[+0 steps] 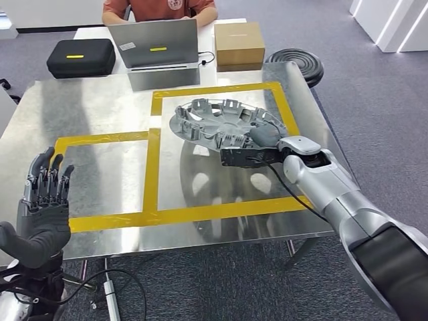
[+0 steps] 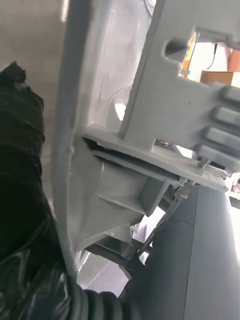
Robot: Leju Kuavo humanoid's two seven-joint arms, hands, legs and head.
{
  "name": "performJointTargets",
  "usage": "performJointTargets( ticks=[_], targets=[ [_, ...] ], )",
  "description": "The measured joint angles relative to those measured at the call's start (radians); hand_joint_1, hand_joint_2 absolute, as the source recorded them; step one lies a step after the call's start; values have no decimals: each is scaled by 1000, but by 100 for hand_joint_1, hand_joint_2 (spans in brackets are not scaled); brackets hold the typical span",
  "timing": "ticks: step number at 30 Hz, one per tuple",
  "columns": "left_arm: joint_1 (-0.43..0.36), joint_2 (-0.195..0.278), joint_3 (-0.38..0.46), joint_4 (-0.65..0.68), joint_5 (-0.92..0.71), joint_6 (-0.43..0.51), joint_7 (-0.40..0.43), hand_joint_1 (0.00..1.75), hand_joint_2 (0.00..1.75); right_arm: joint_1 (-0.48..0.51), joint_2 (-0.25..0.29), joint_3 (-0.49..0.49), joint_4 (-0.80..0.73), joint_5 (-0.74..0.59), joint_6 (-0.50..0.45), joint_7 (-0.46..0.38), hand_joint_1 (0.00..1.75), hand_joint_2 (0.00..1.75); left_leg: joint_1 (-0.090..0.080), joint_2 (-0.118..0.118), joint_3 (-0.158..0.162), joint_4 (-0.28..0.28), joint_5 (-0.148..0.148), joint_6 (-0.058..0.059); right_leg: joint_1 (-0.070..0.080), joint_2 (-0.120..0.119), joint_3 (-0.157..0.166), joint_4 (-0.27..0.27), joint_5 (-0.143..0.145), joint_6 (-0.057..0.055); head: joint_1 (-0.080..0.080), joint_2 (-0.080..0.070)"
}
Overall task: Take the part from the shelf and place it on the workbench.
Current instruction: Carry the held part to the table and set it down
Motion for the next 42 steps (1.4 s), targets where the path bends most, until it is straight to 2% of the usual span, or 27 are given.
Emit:
performJointTargets(
  ticks=[10,19,32,37,42],
  targets=[
    [-7,0,0,4,2,1,1,0,0,-7,-3,44,6,42,11,2,0,0,0,0,0,0,0,0,0,0,0,0,0,0,0,0],
    [-21,0,-1,9,5,20,20,0,0,-3,-3,82,19,44,-21,14,0,0,0,0,0,0,0,0,0,0,0,0,0,0,0,0],
    [-12,8,-1,10,5,19,10,0,0,2,-6,96,19,41,-36,14,0,0,0,0,0,0,0,0,0,0,0,0,0,0,0,0],
    [-9,8,-1,10,2,16,6,0,0,12,-8,95,19,49,-83,17,0,0,0,0,0,0,0,0,0,0,0,0,0,0,0,0],
    [-6,8,-1,10,1,11,4,0,0,20,-11,95,17,63,-89,13,0,0,0,0,0,0,0,0,0,0,0,0,0,0,0,0]
  ],
)
